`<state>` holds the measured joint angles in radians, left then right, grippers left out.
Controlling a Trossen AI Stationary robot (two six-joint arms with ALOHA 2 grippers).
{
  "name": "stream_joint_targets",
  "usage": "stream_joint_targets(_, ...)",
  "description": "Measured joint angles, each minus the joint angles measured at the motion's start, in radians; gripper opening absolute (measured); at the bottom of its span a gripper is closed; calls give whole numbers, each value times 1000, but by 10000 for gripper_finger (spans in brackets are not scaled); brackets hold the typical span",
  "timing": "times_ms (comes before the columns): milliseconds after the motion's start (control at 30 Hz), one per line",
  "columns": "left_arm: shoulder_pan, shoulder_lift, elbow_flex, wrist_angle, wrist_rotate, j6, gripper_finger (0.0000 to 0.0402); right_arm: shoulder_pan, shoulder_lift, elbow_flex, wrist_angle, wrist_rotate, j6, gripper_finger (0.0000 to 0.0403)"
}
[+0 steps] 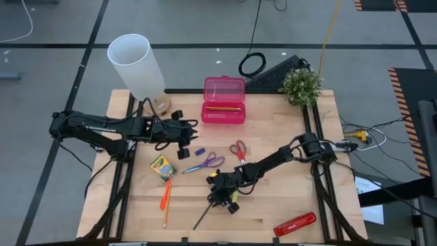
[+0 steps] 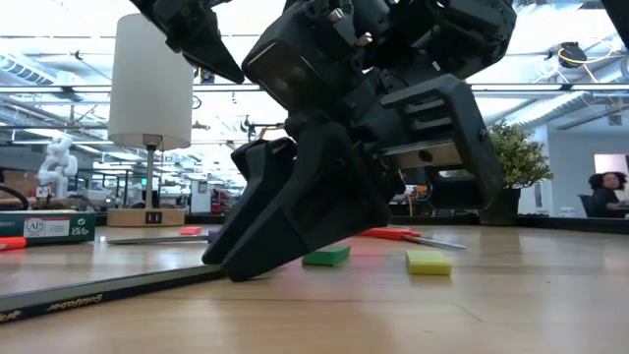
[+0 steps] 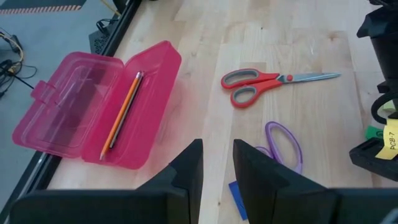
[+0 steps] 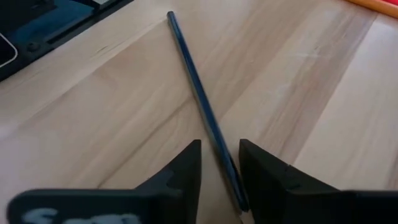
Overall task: Pack school essentials
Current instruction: Put the black pencil into the red supply box
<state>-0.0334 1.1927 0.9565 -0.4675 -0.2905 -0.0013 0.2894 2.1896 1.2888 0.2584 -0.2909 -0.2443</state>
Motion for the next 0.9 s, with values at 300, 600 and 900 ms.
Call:
stream_joint_targets(300,0,0,0,0,0,3,93,0,1,0,1,-2,-6,37)
stream_joint_targets(600,0,0,0,1,1,2,93,0,1,-1,4,-2,-7,19)
stream_joint_targets(900,-1,0,0,1,1,-2,93,-4,-4,-2,11,-5,-4,21)
